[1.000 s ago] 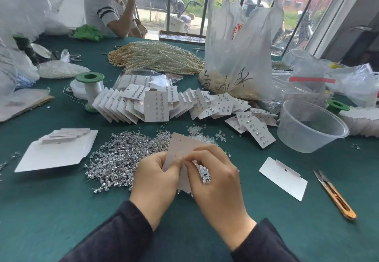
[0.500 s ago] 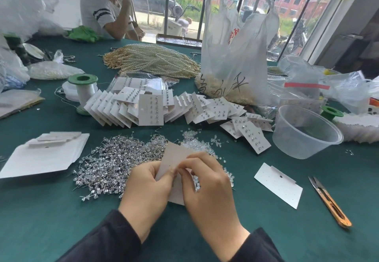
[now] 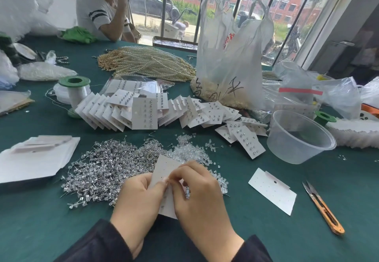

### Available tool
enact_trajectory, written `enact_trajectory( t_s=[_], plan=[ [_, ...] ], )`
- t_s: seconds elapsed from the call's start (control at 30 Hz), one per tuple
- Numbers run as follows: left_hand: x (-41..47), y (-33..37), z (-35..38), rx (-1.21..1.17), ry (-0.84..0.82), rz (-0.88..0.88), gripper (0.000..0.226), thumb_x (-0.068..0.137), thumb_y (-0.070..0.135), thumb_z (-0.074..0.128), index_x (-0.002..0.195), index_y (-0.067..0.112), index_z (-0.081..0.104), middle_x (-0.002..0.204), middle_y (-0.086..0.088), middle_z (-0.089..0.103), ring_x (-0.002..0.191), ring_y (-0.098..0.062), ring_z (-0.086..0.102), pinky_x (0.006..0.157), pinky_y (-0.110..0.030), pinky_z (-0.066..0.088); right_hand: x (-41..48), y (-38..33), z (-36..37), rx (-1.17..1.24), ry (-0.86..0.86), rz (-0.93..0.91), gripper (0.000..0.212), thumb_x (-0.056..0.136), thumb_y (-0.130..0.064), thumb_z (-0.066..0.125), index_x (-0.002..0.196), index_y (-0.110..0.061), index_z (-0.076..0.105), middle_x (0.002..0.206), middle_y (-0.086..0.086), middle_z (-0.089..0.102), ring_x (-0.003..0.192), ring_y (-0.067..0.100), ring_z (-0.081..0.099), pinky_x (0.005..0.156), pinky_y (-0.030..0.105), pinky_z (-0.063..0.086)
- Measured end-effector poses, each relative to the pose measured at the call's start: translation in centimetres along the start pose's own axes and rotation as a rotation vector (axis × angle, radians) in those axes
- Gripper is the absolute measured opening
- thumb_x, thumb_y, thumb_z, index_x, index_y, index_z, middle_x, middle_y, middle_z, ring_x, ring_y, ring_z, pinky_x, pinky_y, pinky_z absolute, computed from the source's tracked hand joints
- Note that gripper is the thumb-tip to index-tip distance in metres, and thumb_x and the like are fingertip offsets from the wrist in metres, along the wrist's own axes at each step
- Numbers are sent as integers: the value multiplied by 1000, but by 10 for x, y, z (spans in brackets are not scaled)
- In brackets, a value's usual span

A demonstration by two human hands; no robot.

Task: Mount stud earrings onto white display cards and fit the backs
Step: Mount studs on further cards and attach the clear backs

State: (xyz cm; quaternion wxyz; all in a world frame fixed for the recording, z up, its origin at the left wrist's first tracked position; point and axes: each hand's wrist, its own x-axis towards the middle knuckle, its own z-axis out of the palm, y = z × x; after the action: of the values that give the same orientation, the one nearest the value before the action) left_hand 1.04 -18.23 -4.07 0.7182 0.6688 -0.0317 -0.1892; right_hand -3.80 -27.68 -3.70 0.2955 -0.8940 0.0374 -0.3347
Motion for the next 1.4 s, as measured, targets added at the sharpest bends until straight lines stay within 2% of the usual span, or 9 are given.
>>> enact_trajectory(
  t_s=[0.37,0.57,0.67,0.83,0.97,1.13,1.23,1.33,1.4],
  plan=[
    [-1,3,0,-9,-10,-13,18,87,0,52,75,-3,65,82,-28,66,71,-27,59,70,-41,46,-2,-1,3,-47,-8,6,9,76,-6,60,70,-13,62,75,-3,58,71,16,54,65,21,40],
    [-1,5,0,-23,-19,-34,17,86,-5,51,74,-8,63,76,-25,63,71,-27,56,65,-36,43,0,2,0,46,-78,77,8,77,-9,60,71,-12,64,74,-5,58,69,8,50,65,15,38],
    [-2,7,1,-1,-13,-16,23,84,-5,53,66,0,65,68,-20,66,63,-24,58,59,-32,45,-2,1,-2,39,-55,68,8,76,-12,61,70,-12,65,73,-5,60,68,8,51,64,19,42],
    [2,6,-2,88,-33,-2,12,82,-2,55,74,-6,64,79,-33,63,67,-28,54,67,-39,43,-3,1,-6,42,-46,63,8,77,-14,60,71,-14,66,72,-5,59,66,6,51,62,22,45],
    [3,5,-3,124,-40,18,13,81,-3,56,71,-7,63,73,-28,63,66,-27,54,65,-39,42,-4,1,-5,33,-52,68,8,76,-14,60,70,-14,66,71,-6,58,65,2,48,62,18,42],
    [0,7,-1,220,-21,79,16,73,17,64,65,5,69,71,-19,70,65,-33,64,65,-46,52,-4,1,-5,30,-12,108,8,75,-15,62,68,-16,60,68,-10,54,63,5,49,58,17,40],
    [1,6,-1,265,-1,89,20,81,4,58,64,4,68,70,-18,70,63,-29,63,65,-45,52,-5,1,-3,4,-23,91,9,75,-14,62,67,-17,59,68,-10,52,61,2,46,59,14,38],
    [2,6,-1,282,7,100,17,78,9,59,66,1,68,72,-21,70,71,-38,65,70,-49,52,-6,0,0,-24,-23,78,8,75,-15,60,67,-17,58,68,-9,53,63,7,48,60,20,40],
    [2,5,-1,313,25,132,18,79,5,58,64,0,67,69,-20,69,63,-31,62,65,-47,51,-6,0,1,-50,-13,69,9,74,-14,59,66,-17,57,68,-8,53,61,8,48,58,23,40]
  ],
)
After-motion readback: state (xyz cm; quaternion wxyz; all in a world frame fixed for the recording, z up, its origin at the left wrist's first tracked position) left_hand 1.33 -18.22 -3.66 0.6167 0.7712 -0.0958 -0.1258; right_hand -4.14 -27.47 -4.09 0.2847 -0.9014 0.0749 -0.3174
